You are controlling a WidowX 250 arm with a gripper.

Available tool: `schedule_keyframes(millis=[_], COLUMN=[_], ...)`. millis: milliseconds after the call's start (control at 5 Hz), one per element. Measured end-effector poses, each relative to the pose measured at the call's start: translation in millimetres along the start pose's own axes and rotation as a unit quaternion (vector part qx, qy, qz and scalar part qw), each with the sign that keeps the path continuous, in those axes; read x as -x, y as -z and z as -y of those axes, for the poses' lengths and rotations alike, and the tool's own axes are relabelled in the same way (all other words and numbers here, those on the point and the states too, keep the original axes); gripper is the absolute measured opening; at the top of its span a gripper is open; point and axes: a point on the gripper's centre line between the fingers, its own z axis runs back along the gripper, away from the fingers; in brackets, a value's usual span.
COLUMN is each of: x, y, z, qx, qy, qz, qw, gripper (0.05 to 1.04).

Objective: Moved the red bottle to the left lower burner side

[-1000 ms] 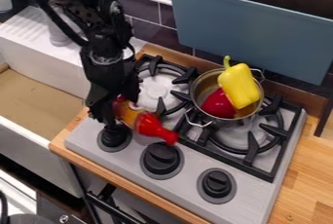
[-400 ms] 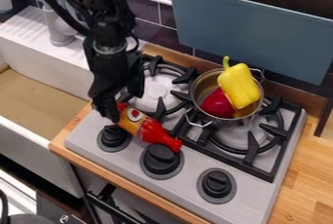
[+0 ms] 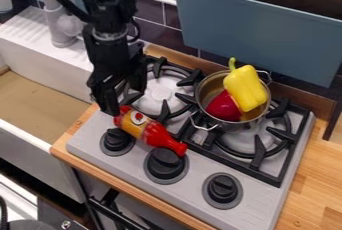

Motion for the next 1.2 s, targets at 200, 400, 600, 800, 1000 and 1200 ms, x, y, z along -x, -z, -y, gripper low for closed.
schedule_keyframes(millis=[200, 400, 600, 800, 1000, 1200], x=[0, -4, -7, -8, -4, 5], y=[-12, -24, -26, -36, -40, -60], z=[4, 11, 17, 29, 32, 39], qx=[0.015, 0.05, 0.065, 0.083, 0.085, 0.121], qy=[0.005, 0.018, 0.041, 0.047, 0.092, 0.211], qz=[-0.004, 0.003, 0.017, 0.02, 0.028, 0.06], qw=[0.9999, 0.9986, 0.9969, 0.9952, 0.9917, 0.968], gripper=[0.995, 0.996, 0.995, 0.996, 0.995, 0.996])
